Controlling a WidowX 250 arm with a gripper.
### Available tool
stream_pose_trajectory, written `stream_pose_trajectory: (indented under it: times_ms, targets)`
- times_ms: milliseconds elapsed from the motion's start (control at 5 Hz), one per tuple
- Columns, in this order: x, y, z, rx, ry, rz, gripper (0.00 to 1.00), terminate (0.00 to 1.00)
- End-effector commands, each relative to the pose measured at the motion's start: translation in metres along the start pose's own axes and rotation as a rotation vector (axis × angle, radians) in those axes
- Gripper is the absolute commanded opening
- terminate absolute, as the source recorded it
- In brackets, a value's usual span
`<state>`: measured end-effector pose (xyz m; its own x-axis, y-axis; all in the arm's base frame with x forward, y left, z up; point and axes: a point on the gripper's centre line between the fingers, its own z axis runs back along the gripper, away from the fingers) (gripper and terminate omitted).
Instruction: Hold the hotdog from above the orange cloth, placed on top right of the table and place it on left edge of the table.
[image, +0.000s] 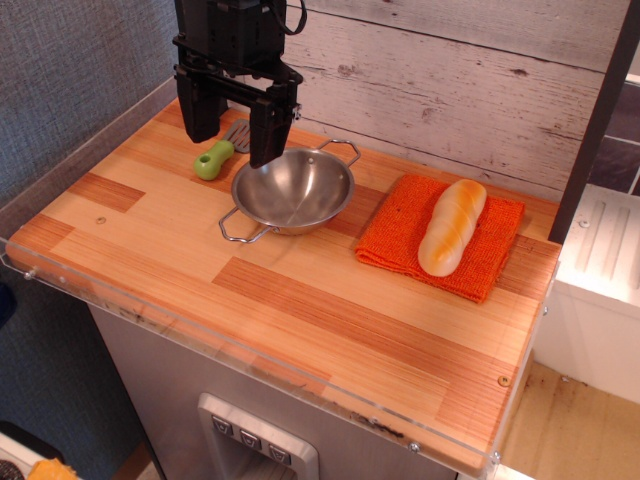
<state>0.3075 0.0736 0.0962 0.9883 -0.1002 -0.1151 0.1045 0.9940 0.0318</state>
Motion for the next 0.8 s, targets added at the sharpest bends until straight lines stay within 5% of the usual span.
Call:
stream_pose_trajectory:
  times_ms: [0, 400, 600]
  targets:
    - [0.000, 0.000, 0.000, 0.000, 0.000, 0.000, 1.00, 0.00]
    - [0.016, -0.036, 0.003, -0.048, -0.159, -0.089, 1.00, 0.00]
    - [0.030, -0.072, 0.011, -0.005, -0.204, -0.108, 1.00, 0.00]
